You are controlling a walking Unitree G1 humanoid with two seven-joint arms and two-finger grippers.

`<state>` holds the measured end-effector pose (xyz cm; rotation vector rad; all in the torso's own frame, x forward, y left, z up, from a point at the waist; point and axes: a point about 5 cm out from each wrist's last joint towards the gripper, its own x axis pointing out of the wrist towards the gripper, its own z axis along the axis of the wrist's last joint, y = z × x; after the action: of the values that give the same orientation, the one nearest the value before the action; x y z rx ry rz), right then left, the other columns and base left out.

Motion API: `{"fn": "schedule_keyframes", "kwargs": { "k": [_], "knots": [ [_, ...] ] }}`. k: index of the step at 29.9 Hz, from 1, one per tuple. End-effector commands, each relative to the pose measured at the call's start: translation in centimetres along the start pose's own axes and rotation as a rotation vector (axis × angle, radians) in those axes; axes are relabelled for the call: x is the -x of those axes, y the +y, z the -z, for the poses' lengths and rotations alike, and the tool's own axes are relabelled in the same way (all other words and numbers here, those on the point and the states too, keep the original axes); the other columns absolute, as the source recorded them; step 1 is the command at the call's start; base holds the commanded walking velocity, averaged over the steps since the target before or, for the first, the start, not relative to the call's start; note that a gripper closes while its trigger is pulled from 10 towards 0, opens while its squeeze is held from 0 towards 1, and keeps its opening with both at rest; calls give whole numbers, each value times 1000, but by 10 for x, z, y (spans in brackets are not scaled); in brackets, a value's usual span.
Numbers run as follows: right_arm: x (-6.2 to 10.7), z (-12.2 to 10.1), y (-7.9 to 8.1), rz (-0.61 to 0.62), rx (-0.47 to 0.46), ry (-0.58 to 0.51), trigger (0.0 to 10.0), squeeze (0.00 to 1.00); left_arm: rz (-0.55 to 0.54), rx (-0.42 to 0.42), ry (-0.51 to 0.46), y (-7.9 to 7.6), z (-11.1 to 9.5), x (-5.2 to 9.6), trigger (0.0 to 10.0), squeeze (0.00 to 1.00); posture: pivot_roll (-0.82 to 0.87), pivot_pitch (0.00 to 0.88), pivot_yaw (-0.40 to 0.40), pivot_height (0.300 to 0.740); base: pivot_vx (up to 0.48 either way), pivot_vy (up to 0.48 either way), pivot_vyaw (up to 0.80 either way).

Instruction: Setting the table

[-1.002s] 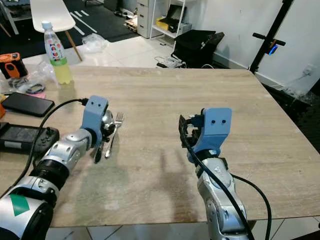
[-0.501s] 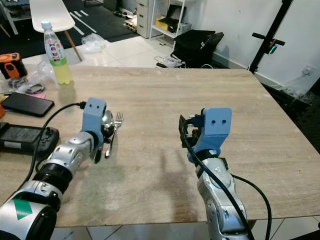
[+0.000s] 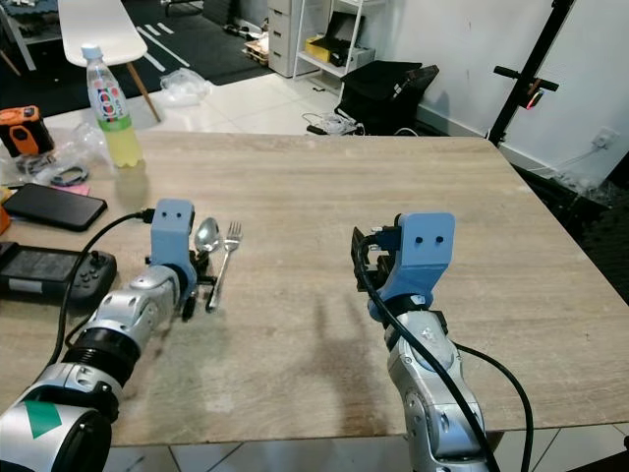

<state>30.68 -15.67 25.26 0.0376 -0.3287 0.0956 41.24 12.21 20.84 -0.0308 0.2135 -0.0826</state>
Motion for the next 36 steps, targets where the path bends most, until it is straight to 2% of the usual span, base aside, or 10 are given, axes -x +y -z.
{"fn": "schedule_keyframes", "kwargs": {
  "k": [1,10,11,12,13,18,22,26,28,36],
  "knots": [
    [0,3,1,-4,-12,16,10000,0,-8,21,137,2,35,0,0,0,42,169,37,740,0,0,0],
    [-1,3,1,-4,-17,15,10000,0,-29,18,135,3,36,2,0,0,45,166,33,740,0,0,0],
    [-1,3,1,-2,-19,13,10000,0,-8,-97,30,5,22,4,0,0,46,165,33,740,0,0,0],
    [-1,3,1,-2,-19,13,10000,0,-8,-97,30,5,22,4,0,0,46,165,33,740,0,0,0],
    [-1,2,1,0,-19,11,10000,0,35,-151,-59,5,8,7,10000,0,43,165,37,740,0,0,0],
    [4,-7,2,1,-34,-17,10000,0,224,-273,-403,24,-59,44,10000,0,50,161,39,740,0,0,0],
    [16,-14,1,-8,-82,-40,10000,0,415,-252,-469,44,-84,80,10000,0,67,151,29,740,0,0,0],
    [21,-15,1,-10,-94,-44,10000,0,469,-255,-470,49,-87,90,10000,0,69,149,27,740,0,0,0],
    [50,1,-4,93,-175,17,10000,0,455,-284,-431,68,-61,118,10000,0,64,126,23,740,0,0,0],
    [57,19,-2,196,-193,47,10000,0,307,-123,-449,52,-28,119,10000,0,46,81,26,740,0,0,0]
  ]
}}
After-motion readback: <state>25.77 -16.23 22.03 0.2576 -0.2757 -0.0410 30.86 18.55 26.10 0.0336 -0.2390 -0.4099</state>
